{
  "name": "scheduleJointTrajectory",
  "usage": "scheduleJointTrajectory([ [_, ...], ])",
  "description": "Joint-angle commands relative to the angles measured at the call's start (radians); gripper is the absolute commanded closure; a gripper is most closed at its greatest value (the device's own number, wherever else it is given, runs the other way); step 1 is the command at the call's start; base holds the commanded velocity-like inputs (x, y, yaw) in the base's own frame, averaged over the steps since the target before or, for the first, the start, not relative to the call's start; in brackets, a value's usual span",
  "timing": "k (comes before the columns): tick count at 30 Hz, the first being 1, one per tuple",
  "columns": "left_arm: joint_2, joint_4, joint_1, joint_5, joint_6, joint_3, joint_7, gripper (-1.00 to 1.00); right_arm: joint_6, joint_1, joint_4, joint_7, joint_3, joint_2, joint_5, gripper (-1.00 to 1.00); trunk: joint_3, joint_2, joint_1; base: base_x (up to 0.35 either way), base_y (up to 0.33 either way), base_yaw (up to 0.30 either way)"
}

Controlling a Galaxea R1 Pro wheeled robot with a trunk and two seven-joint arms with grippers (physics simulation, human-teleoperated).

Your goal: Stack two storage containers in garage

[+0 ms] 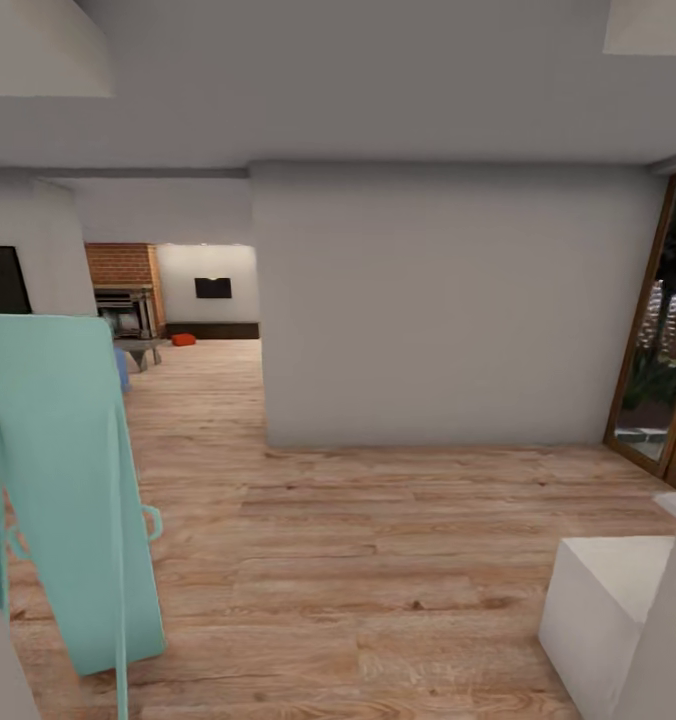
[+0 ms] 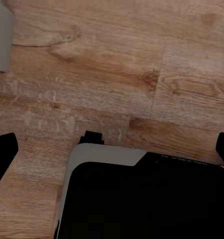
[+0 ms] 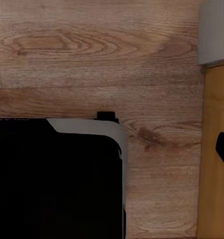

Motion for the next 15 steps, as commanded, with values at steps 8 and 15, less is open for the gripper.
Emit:
scheduleJointTrajectory([
  [8,0.000,0.000,0.000,0.010,0.009,0.003,0.001,-1.00,0.000,-0.001,0.003,0.000,0.007,0.000,-0.013,-1.00,0.000,0.000,0.001,0.323,0.000,0.000],
  [15,0.000,0.000,0.000,0.010,0.007,0.003,0.001,-1.00,-0.001,-0.001,0.003,0.000,0.007,0.000,-0.012,-1.00,0.000,0.000,0.001,0.323,0.000,0.000],
])
